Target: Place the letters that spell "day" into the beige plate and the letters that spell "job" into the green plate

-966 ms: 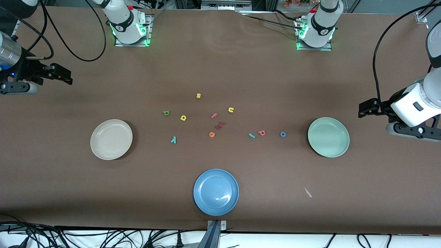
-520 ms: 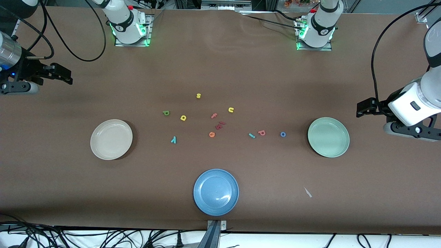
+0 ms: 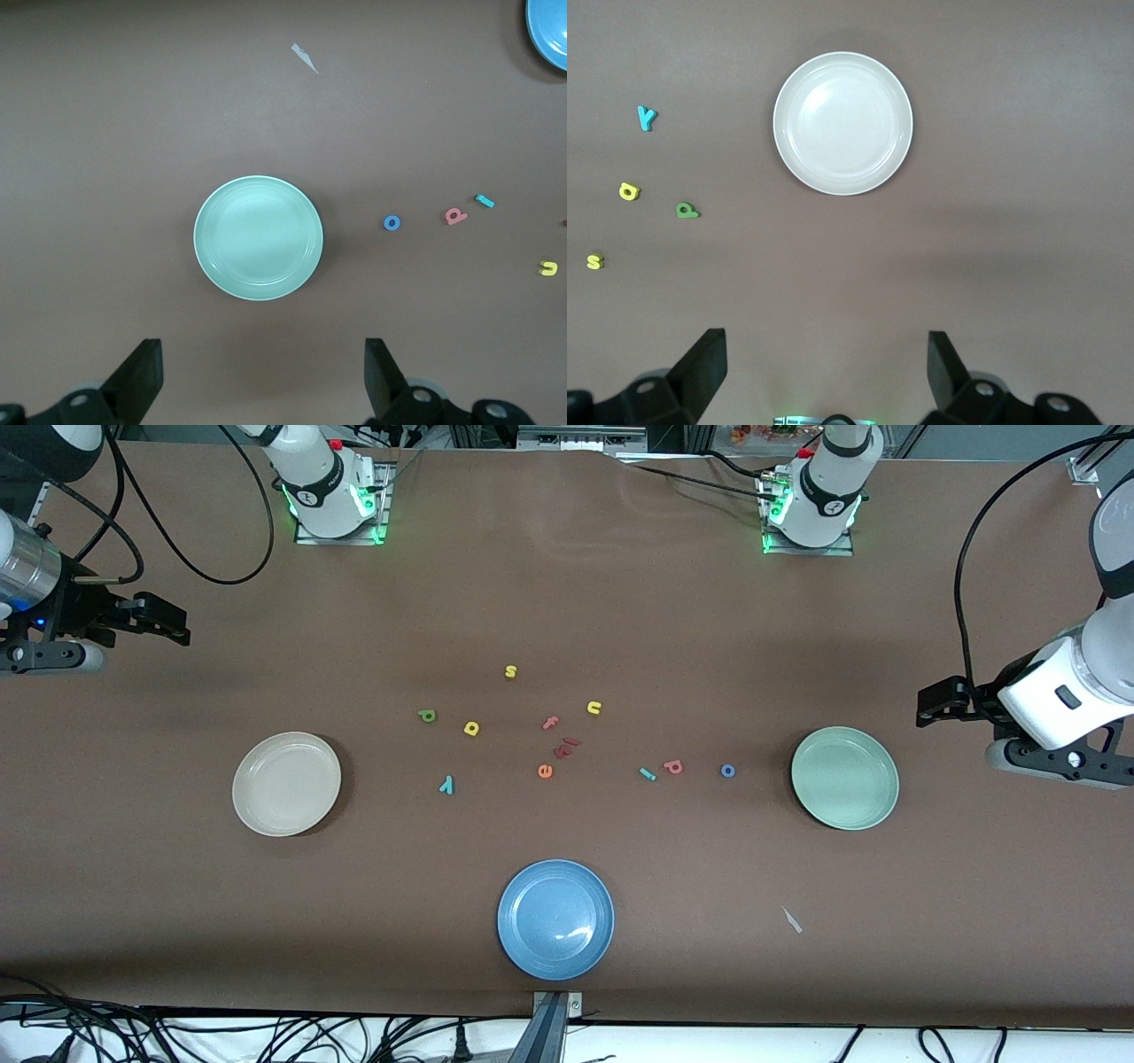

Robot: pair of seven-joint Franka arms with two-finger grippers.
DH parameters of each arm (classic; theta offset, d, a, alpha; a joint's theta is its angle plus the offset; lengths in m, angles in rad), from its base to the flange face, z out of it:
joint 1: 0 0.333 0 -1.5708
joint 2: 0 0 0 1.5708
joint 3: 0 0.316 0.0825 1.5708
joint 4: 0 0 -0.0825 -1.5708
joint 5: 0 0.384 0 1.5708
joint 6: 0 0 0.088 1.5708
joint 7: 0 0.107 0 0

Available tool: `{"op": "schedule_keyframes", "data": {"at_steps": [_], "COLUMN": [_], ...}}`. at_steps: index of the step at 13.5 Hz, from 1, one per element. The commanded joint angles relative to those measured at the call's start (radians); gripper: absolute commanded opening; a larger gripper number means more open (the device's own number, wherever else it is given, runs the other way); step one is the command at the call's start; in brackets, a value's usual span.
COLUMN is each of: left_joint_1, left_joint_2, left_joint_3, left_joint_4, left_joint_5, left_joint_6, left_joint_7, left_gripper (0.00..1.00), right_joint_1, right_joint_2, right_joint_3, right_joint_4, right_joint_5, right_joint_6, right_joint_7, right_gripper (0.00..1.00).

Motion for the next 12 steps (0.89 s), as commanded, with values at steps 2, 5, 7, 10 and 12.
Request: {"op": "schedule_keyframes", "data": {"at_steps": [2,5,7,10,12], "left_joint_1": [0.001,0.001,0.001,0.001,0.006], "left_joint_2": [-0.010,-0.010,-0.010,-0.012,-0.012], "left_joint_3": [-0.005,-0.005,-0.005,-0.005,-0.005], "left_joint_4": [0.000,0.000,0.000,0.000,0.000], "left_joint_5": [0.017,0.017,0.017,0.017,0.017], "left_joint_6": [0.005,0.005,0.005,0.005,0.005], "left_joint_7": [0.005,0.002,0.001,-0.002,-0.002], "left_gripper": [1.00,1.00,1.00,1.00,1.00], "right_joint_1": [-0.007,-0.005,0.001,0.001,0.001], "right_joint_2": [0.009,0.011,0.011,0.014,0.020], "right_joint_3": [0.004,0.004,0.005,0.007,0.007], "right_joint_4": [0.030,0.030,0.030,0.030,0.030], "right_joint_5": [0.010,0.011,0.011,0.010,0.008], "right_joint_6": [-0.011,-0.016,-0.021,-0.021,-0.021], "right_joint_7": [-0.018,-0.019,-0.019,-0.021,-0.022], "right_gripper": [1.00,1.00,1.00,1.00,1.00]}}
